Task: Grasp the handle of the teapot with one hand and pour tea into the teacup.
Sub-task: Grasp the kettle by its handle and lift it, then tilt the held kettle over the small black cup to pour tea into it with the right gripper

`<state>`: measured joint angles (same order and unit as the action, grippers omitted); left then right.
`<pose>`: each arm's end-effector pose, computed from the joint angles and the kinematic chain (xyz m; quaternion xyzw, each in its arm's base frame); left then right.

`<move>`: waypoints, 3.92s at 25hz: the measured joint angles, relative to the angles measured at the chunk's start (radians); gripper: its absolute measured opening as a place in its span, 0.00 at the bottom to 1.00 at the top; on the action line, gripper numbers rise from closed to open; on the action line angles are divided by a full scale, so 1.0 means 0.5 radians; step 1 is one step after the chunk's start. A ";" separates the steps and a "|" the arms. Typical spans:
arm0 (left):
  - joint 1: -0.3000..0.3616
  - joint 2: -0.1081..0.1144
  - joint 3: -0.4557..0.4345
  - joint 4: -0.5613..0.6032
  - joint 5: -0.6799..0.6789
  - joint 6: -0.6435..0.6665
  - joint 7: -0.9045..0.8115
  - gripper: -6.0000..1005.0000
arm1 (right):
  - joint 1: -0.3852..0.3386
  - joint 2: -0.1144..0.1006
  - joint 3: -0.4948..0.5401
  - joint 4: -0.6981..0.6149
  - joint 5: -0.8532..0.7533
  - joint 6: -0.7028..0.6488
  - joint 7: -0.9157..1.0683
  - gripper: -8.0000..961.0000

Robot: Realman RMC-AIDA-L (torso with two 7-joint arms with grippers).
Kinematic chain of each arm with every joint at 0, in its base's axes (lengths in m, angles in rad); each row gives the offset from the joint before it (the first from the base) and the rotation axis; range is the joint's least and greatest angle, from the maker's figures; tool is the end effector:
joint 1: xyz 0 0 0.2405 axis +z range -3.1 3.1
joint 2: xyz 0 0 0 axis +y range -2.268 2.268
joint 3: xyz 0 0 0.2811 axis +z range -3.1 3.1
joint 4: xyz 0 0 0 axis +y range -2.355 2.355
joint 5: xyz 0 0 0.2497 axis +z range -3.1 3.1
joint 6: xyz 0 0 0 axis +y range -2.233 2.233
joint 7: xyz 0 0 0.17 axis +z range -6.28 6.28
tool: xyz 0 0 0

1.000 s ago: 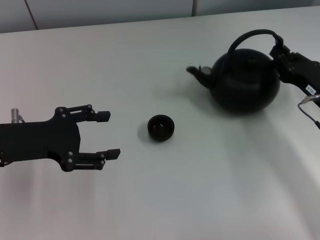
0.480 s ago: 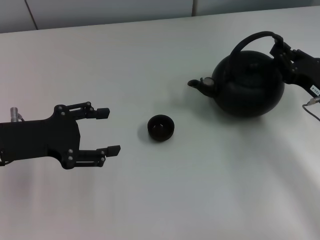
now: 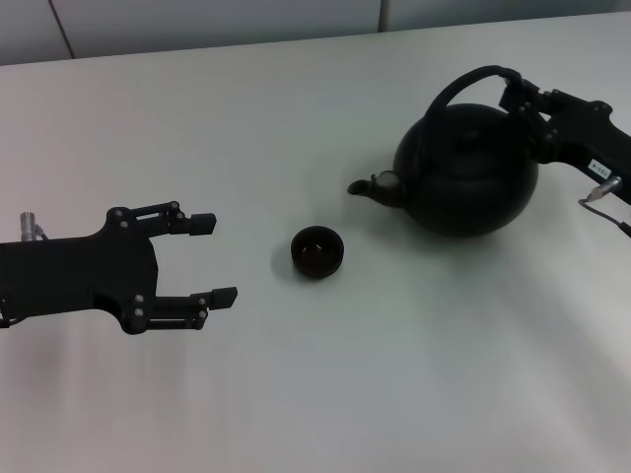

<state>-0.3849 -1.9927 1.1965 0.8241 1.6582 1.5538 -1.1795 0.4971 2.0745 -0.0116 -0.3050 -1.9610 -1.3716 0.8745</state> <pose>-0.2720 0.3530 -0.0346 -0.9724 -0.0263 -0.2156 0.0856 0.3752 0.3792 -0.0148 -0.7988 0.2622 0.3435 0.4185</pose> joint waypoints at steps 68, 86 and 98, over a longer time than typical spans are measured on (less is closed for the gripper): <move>0.009 -0.015 0.000 -0.010 0.000 -0.122 0.027 0.81 | 0.187 0.017 -0.457 -0.304 0.012 -0.047 -0.028 0.17; 0.023 -0.012 0.000 -0.004 0.000 -0.145 0.052 0.81 | 0.188 0.017 -0.523 -0.301 0.017 -0.018 -0.028 0.17; 0.023 -0.013 0.000 0.002 0.000 -0.144 0.052 0.81 | 0.192 0.017 -0.545 -0.293 0.007 0.001 -0.028 0.17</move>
<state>-0.3732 -1.9991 1.1965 0.8252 1.6582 1.4819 -1.1535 0.5932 2.0831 -0.2839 -0.4513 -1.9574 -1.3710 0.8606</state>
